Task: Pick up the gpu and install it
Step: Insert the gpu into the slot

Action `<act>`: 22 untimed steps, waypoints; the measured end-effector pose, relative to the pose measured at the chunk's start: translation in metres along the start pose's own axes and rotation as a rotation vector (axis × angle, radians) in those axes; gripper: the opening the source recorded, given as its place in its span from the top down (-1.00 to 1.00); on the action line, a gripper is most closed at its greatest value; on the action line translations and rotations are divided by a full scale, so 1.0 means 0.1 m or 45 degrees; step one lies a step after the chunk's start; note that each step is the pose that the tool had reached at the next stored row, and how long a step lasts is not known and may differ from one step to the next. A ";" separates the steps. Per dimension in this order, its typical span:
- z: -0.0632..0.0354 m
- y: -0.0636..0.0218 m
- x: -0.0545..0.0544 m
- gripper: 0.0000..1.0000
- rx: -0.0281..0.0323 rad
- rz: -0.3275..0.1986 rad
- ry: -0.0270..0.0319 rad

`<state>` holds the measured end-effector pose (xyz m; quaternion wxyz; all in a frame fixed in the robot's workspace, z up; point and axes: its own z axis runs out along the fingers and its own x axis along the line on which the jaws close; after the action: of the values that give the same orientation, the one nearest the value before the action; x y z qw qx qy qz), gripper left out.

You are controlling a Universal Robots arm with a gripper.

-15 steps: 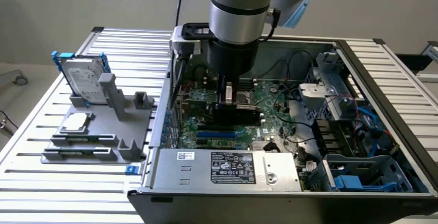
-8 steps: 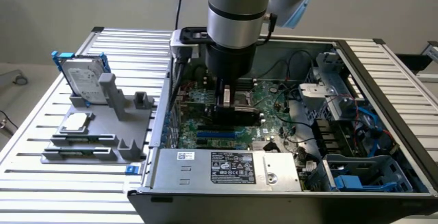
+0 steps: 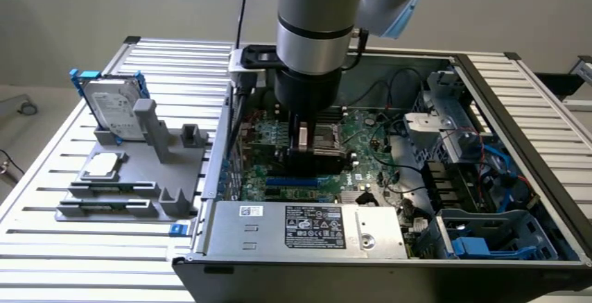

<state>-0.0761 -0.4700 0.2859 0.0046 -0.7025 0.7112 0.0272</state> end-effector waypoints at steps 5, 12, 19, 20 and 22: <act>0.082 0.009 0.00 0.47 0.0015 -0.007 0.0000; 0.120 0.016 0.01 0.47 0.0014 -0.009 0.0002; 0.174 0.026 0.01 0.47 0.0013 -0.011 0.0002; 0.179 0.027 0.01 0.47 0.0013 -0.011 0.0002; 0.189 0.028 0.01 0.47 0.0012 -0.013 0.0003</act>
<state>-0.0795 -0.4700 0.2671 0.0050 -0.7060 0.7077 0.0268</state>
